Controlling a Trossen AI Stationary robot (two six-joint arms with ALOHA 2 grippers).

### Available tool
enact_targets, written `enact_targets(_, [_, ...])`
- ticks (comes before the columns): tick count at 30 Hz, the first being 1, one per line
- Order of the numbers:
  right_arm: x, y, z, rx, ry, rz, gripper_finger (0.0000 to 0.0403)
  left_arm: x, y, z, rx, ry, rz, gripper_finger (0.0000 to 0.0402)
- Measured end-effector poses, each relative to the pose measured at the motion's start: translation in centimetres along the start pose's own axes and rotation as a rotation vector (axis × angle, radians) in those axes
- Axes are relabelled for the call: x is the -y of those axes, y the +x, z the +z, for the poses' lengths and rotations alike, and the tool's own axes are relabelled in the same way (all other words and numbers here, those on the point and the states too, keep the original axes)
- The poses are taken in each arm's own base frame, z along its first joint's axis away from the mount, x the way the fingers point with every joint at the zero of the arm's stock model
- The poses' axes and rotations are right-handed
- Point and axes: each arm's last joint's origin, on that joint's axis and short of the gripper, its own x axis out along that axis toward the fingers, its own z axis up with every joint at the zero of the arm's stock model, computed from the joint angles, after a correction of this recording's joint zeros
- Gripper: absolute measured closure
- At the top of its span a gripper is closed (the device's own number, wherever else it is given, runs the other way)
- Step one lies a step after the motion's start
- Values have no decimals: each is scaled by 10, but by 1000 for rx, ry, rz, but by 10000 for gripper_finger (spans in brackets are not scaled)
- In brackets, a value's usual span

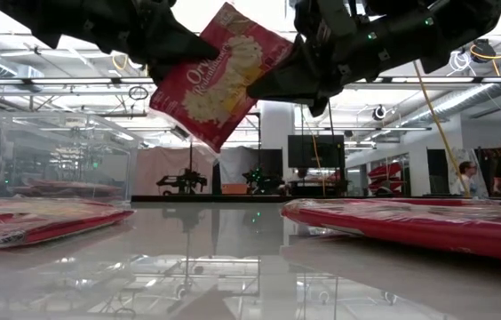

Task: Sort popcorn bags into baskets
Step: Stack the red popcorn pack into the bin

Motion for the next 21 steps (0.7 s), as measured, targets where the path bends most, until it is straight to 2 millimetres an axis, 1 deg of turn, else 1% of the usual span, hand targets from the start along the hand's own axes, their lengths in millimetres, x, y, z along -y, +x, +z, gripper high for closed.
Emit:
enact_targets(3, [-2, -1, 0, 26, -9, -83, 377, -2, -5, 4, 6, -28, -21, 365])
enact_targets(7, [-4, -2, -1, 23, -45, -146, 331, -2, -18, 12, 3, -29, -51, 384])
enact_targets(9, [-3, -2, -3, 11, -45, -164, 308, -3, -27, 17, 7, -26, -61, 384])
enact_targets(12, [-1, -3, -5, -7, -47, -204, 281, -9, -43, 24, 13, -30, -30, 378])
enact_targets(15, [1, -3, -8, -30, -42, -245, 265, -17, -63, 31, 27, -8, 15, 367])
enact_targets(17, [1, -3, -10, -48, -33, -249, 260, -23, -77, 37, 43, 11, 46, 369])
enact_targets(21, [-3, -5, -14, -61, -22, -234, 260, -41, -109, 42, 66, 3, 201, 384])
